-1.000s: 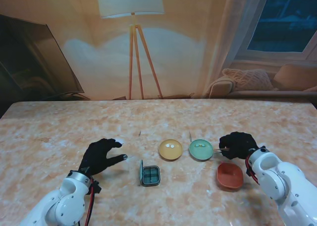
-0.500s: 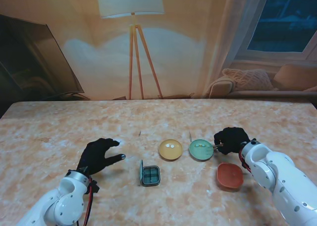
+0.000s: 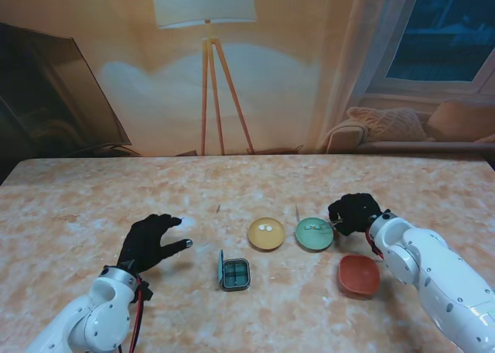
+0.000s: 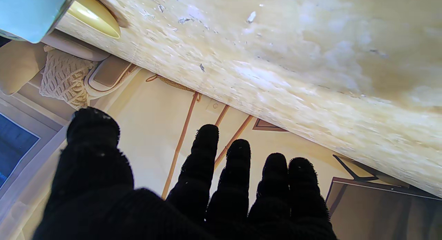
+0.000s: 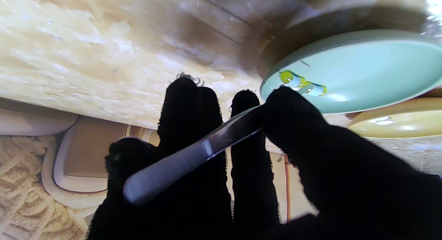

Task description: Refill the pill box with tweezers

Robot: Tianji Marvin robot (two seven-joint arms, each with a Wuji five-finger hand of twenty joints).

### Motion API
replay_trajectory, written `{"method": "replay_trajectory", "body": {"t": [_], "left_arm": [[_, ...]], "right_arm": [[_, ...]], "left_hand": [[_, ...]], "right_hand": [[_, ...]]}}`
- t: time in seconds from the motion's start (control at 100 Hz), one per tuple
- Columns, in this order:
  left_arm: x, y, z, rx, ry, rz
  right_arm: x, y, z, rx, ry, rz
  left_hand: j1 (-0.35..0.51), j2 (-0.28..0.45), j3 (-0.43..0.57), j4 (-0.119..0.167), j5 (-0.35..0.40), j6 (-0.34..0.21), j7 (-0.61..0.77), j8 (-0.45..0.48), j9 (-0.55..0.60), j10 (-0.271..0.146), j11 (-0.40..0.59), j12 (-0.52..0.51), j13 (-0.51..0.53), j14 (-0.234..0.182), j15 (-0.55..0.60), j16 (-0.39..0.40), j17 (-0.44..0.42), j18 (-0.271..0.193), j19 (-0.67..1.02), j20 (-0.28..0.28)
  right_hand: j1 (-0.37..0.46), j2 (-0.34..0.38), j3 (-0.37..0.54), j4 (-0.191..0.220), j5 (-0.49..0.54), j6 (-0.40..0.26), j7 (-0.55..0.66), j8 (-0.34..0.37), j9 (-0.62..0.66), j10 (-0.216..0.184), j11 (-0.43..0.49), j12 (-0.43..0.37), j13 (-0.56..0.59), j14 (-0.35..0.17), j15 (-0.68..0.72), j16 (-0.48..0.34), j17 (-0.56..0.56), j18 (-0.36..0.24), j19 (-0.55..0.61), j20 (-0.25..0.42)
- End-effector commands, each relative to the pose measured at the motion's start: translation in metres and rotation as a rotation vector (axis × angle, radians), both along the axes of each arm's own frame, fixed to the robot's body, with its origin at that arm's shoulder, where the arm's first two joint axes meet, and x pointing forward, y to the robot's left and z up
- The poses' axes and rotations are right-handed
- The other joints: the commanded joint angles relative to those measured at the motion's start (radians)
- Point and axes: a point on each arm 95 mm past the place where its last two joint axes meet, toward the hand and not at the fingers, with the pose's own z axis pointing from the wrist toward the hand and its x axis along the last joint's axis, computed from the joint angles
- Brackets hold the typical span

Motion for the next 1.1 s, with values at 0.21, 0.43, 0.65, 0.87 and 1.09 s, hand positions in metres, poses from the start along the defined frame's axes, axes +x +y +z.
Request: {"method": "replay_trajectory", "body": {"t": [0.21,0.43,0.65,0.87,1.09], "left_arm": [[0.0,0.0,-0.001,-0.004,0.005,0.006],[0.001,-0.001,-0.002,-0.006,-0.004,0.002],[0.002,0.0,-0.004,-0.011,-0.004,0.005],[0.002,0.0,-0.006,-0.017,-0.011,0.01],[0.002,0.001,-0.008,-0.022,-0.013,0.013]], "right_arm": [[0.004,0.003,-0.003,-0.038,0.016,0.014],[0.007,0.004,-0.007,-0.046,0.034,0.015],[0.01,0.007,-0.007,-0.046,0.03,0.021],[0.013,0.01,-0.009,-0.05,0.038,0.032],[0.013,0.013,-0.009,-0.05,0.043,0.036]], "left_hand": [[0.006,0.031,-0.012,0.016,-0.016,0.005,-0.024,-0.016,-0.04,-0.003,-0.001,0.001,-0.032,-0.002,-0.006,0.0,-0.021,-0.048,-0.013,-0.008],[0.009,0.032,-0.011,0.017,-0.012,0.004,-0.021,-0.013,-0.034,-0.007,0.004,0.002,-0.027,-0.006,-0.003,0.001,-0.018,-0.052,-0.007,-0.005],[0.013,0.032,-0.011,0.017,-0.01,0.002,-0.015,-0.011,-0.031,-0.012,0.009,0.003,-0.023,-0.011,0.0,0.002,-0.017,-0.056,-0.001,-0.002],[0.018,0.03,-0.01,0.017,-0.004,0.001,-0.008,-0.009,-0.024,-0.016,0.014,0.004,-0.015,-0.016,0.004,0.004,-0.014,-0.059,0.007,0.001],[0.022,0.028,-0.01,0.016,0.006,0.004,0.004,-0.006,-0.016,-0.022,0.019,0.006,-0.012,-0.02,0.007,0.006,-0.013,-0.063,0.015,0.005]], "right_hand": [[0.016,-0.026,0.041,-0.003,0.021,-0.01,-0.003,0.016,-0.004,0.026,0.018,-0.013,-0.002,0.035,0.033,-0.003,0.02,-0.271,0.015,0.023],[0.02,-0.026,0.037,-0.004,0.021,-0.013,0.005,0.014,0.0,0.025,0.019,-0.015,0.0,0.035,0.034,-0.003,0.021,-0.272,0.016,0.026],[0.023,-0.026,0.035,-0.005,0.022,-0.015,0.014,0.012,0.005,0.025,0.021,-0.016,0.007,0.032,0.037,-0.002,0.027,-0.276,0.019,0.029],[0.038,-0.041,0.025,-0.014,0.039,-0.052,0.093,-0.004,0.047,0.018,0.026,-0.01,0.034,0.03,0.049,-0.005,0.046,-0.279,0.034,0.038],[0.034,-0.061,0.038,-0.015,0.103,-0.06,0.143,-0.012,0.107,0.034,0.043,0.008,0.075,0.045,0.088,0.0,0.077,-0.279,0.07,0.055]]}}
